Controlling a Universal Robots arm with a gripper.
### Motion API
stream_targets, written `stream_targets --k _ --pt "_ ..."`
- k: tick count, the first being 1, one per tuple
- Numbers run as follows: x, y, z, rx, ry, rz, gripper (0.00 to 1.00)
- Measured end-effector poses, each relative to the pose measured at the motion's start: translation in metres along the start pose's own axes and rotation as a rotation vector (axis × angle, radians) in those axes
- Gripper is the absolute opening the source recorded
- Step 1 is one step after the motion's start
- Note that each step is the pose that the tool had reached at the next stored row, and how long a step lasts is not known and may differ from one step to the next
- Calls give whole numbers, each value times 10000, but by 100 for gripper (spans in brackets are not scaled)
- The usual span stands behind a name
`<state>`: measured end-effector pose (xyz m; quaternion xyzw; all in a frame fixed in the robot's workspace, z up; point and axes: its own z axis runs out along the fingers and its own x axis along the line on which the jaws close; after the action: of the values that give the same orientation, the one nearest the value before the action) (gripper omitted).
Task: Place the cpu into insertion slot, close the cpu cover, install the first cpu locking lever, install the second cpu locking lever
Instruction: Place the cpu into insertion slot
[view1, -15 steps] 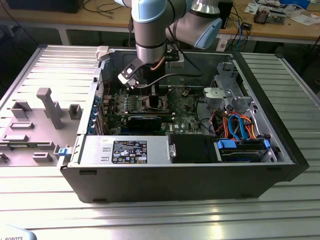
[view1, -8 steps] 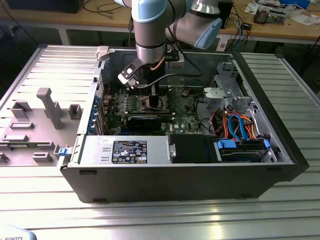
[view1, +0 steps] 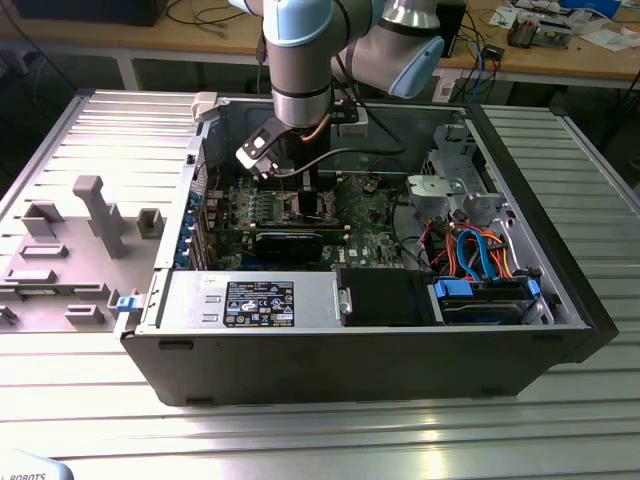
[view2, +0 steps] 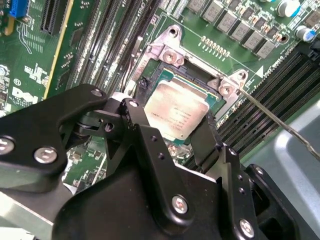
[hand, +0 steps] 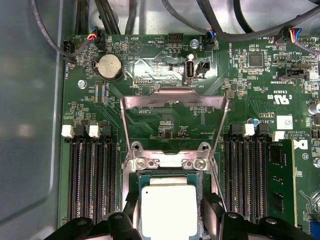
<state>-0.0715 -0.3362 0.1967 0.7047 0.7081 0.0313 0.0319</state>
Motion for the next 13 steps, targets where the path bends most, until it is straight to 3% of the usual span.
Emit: stream_targets --k 13 --pt "0 6 7 3 -1 0 55"
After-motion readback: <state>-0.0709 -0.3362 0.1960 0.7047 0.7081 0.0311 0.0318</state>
